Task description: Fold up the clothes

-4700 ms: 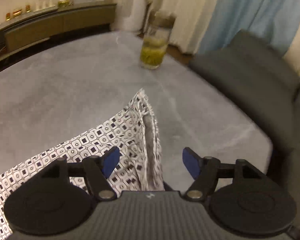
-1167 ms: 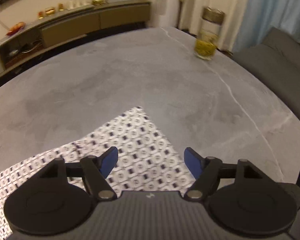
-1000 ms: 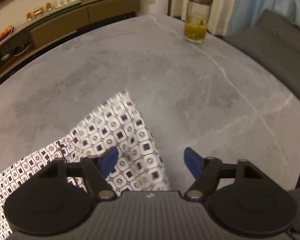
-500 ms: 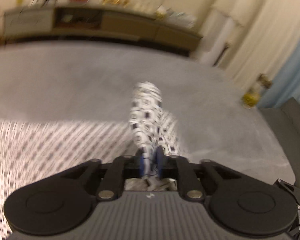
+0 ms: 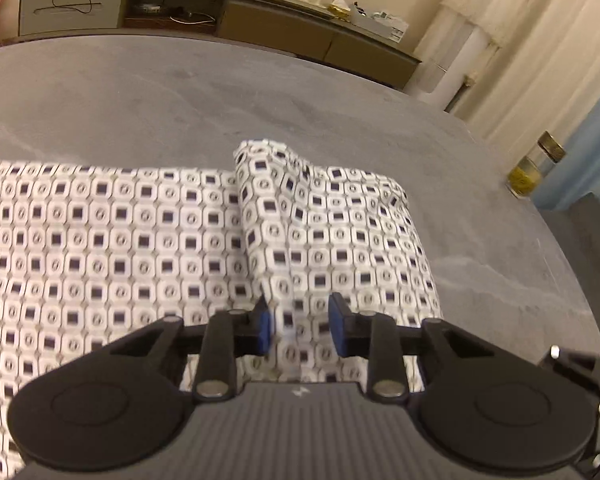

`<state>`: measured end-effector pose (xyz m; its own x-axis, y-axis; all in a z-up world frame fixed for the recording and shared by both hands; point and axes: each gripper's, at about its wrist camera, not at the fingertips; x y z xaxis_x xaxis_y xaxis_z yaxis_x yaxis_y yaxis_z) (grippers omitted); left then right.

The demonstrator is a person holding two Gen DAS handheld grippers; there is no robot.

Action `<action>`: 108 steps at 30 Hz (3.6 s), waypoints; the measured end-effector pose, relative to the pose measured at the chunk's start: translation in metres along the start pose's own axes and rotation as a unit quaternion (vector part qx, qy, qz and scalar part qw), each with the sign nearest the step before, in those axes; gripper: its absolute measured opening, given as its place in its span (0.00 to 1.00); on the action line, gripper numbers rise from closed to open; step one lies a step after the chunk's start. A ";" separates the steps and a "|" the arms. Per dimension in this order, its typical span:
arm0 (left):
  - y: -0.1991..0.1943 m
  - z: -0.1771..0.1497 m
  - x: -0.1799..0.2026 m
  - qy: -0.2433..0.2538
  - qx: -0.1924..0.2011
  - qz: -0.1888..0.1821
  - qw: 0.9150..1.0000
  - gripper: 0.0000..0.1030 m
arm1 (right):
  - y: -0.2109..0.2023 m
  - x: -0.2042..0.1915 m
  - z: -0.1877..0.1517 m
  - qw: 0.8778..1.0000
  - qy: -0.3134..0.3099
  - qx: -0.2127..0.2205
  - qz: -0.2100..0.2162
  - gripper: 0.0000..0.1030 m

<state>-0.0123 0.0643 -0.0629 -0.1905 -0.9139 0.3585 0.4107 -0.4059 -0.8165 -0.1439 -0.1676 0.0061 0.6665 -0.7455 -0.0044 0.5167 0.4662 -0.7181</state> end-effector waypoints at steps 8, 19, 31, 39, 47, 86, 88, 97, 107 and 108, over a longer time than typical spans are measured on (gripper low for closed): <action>-0.019 -0.012 -0.017 -0.075 0.007 -0.062 0.995 0.03 | 0.008 -0.002 0.002 0.994 -0.056 -0.051 -0.074 0.16; -0.013 -0.013 -0.019 -0.037 0.020 -0.038 0.998 0.31 | -0.040 0.029 0.005 0.994 0.014 0.030 0.108 0.45; -0.022 0.003 -0.024 -0.035 0.060 0.037 0.997 0.18 | 0.015 0.003 0.021 0.997 0.004 -0.070 -0.027 0.39; -0.132 -0.031 -0.073 -0.109 0.136 0.084 0.981 0.49 | 0.003 -0.012 0.040 0.994 -0.034 -0.045 -0.096 0.47; -0.233 -0.107 -0.214 -0.281 0.207 0.224 0.910 0.77 | 0.021 -0.129 0.093 0.988 -0.154 -0.012 -0.002 0.80; -0.167 -0.121 -0.139 -0.060 0.214 0.308 0.925 0.06 | 0.286 -0.296 0.317 0.960 -0.164 -0.205 0.095 0.11; -0.171 -0.122 -0.124 -0.037 0.232 0.288 0.928 0.06 | 0.257 -0.267 0.313 0.973 -0.122 -0.163 0.109 0.10; -0.125 -0.125 -0.035 0.101 0.182 0.159 0.965 0.08 | 0.166 -0.070 0.187 0.976 0.152 -0.088 0.133 0.10; -0.112 -0.136 -0.018 0.146 0.159 0.111 0.970 0.24 | 0.191 -0.024 0.101 0.954 0.253 -0.072 0.144 0.14; -0.114 -0.138 -0.015 0.147 0.164 0.103 0.970 0.29 | 0.189 -0.025 0.101 0.957 0.244 -0.069 0.143 0.14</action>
<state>-0.1791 0.1250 -0.0375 -0.3014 -0.9533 0.0187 0.7189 -0.2401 -0.6524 -0.0089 -0.0124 -0.0597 0.4213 -0.7468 -0.5146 0.2531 0.6417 -0.7240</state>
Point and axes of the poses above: each gripper's, at about its wrist camera, not at the fingertips, and y roughly the way its jaws point, x to its right, z to its top, and after that the axes turned 9 degrees about -x, right-handed
